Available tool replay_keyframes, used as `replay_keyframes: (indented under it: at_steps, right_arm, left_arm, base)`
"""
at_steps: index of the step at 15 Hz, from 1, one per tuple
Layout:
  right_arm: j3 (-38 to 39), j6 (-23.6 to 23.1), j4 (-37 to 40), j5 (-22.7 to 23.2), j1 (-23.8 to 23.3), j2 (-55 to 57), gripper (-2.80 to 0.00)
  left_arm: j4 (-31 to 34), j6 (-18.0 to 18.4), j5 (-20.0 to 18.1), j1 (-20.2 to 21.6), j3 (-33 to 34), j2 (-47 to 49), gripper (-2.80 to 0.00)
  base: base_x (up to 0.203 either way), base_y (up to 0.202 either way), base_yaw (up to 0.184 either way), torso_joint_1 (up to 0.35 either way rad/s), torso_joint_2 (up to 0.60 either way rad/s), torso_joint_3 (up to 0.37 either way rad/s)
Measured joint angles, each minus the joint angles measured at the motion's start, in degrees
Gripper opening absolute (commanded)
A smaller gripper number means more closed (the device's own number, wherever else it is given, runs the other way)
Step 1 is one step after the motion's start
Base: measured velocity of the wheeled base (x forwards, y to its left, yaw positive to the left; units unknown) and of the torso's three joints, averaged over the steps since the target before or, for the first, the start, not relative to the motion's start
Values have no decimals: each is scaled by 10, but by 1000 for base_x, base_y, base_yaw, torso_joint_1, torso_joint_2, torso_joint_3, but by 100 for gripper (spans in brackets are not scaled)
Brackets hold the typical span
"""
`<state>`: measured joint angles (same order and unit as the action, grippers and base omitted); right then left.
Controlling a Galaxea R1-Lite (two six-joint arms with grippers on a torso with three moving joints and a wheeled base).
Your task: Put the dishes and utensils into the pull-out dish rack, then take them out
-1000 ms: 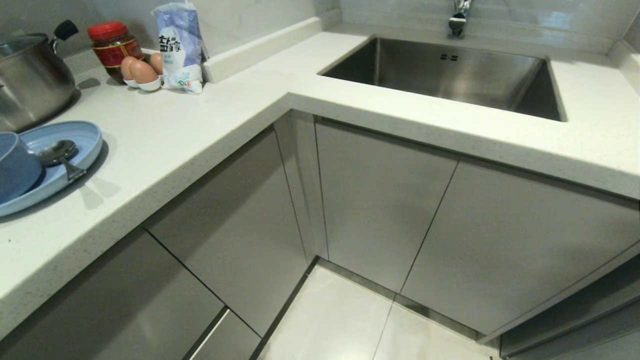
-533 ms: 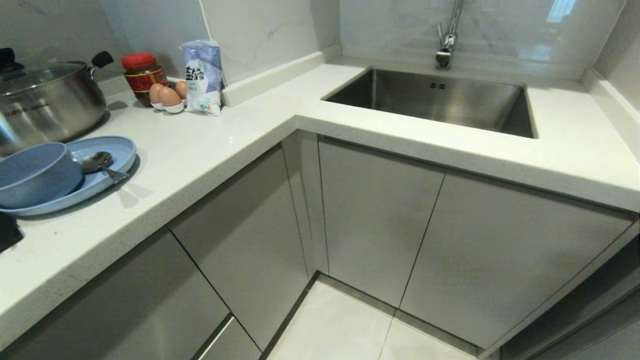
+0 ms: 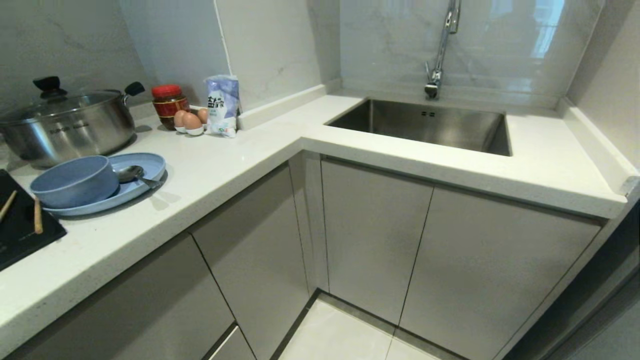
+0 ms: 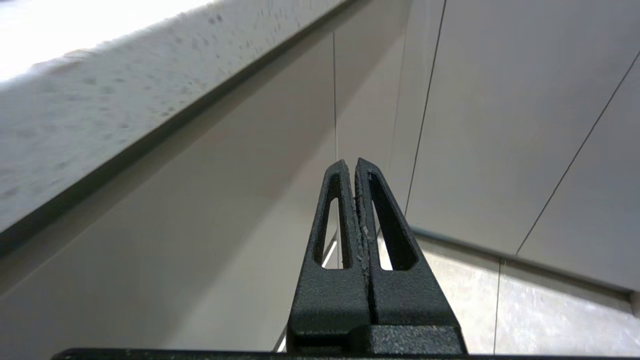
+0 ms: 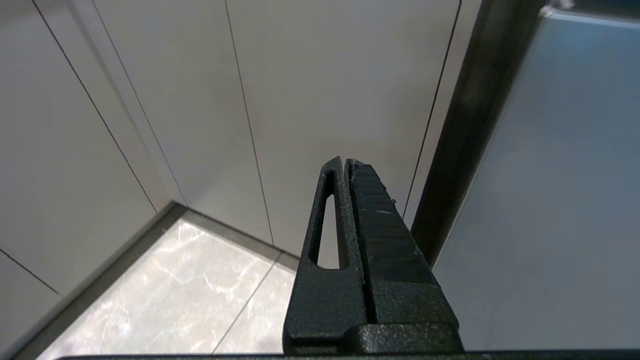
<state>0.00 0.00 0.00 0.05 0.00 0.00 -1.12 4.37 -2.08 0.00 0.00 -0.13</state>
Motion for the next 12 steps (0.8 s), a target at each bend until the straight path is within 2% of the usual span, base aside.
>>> replay_keyframes:
  at_steps: [12]
  right_arm:
    - [0,0,0,0,0,0,-280]
  left_arm:
    - [0,-2,1,0,0,0,-280]
  base:
    - [0,0,0,3,1,186]
